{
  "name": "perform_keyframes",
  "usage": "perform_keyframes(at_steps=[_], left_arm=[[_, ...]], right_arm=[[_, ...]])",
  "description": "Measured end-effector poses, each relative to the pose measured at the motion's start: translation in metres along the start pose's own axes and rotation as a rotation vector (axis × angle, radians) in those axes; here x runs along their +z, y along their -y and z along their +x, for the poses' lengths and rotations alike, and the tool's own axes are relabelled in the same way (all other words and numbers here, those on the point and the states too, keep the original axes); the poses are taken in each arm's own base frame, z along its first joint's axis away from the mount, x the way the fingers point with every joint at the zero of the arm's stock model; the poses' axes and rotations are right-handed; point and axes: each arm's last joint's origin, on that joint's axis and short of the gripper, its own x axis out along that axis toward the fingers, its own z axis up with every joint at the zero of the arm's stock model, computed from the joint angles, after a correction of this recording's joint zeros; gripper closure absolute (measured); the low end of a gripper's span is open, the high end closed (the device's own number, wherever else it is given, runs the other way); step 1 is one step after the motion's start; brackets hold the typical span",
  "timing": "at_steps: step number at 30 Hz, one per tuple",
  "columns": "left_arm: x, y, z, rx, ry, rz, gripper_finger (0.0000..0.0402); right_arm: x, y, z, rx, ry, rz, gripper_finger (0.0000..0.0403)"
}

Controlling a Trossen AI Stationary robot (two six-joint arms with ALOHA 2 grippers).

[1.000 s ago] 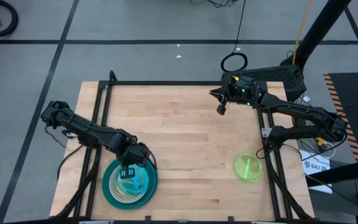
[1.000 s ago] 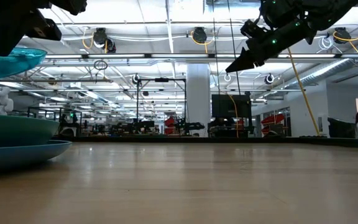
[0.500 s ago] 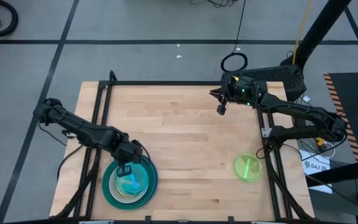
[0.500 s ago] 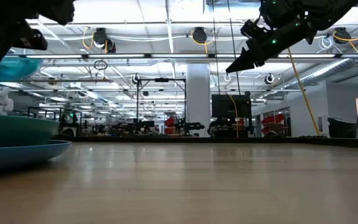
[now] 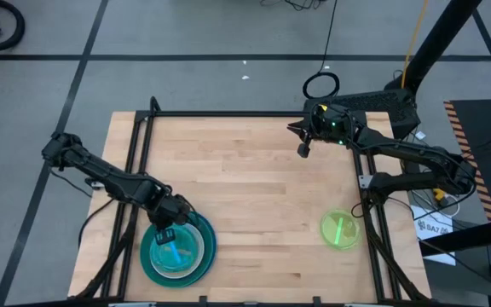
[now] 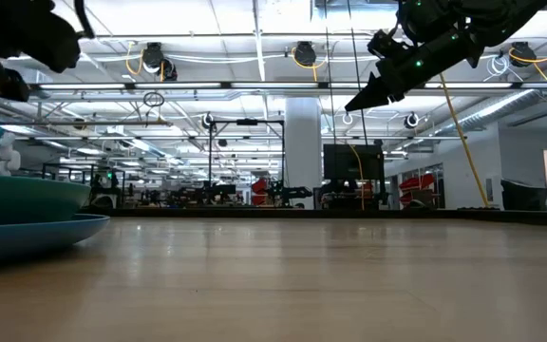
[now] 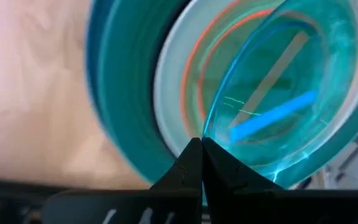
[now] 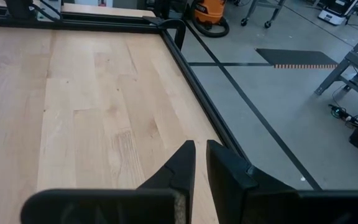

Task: Stack plastic plates
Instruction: Stack the light blue plate on top of the orange plate

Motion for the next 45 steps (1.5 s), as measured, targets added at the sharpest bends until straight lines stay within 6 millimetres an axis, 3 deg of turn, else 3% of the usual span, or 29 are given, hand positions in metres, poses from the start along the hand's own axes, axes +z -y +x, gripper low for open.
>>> perform_keyframes(at_steps=[30,40,45], left_arm=[[-0.0003,-0.0014,0.0006,0.016,0.003,-0.061,0.0375],[-0.0001,-0.0015,0.0006,0.021,0.009,-0.075,0.0290],[0.0003,0.0024,-0.0070,0.002,0.008,-0.056,0.0275]], right_arm=[[0.0000,0.0000,0.0000,0.000,0.000,0.000,0.0369],[0.0000,0.0001,0.0000,0.000,0.000,-0.004,0.0369],[0.0000,0.0001,0.0000,-0.001,0.000,-0.004,0.0369]])
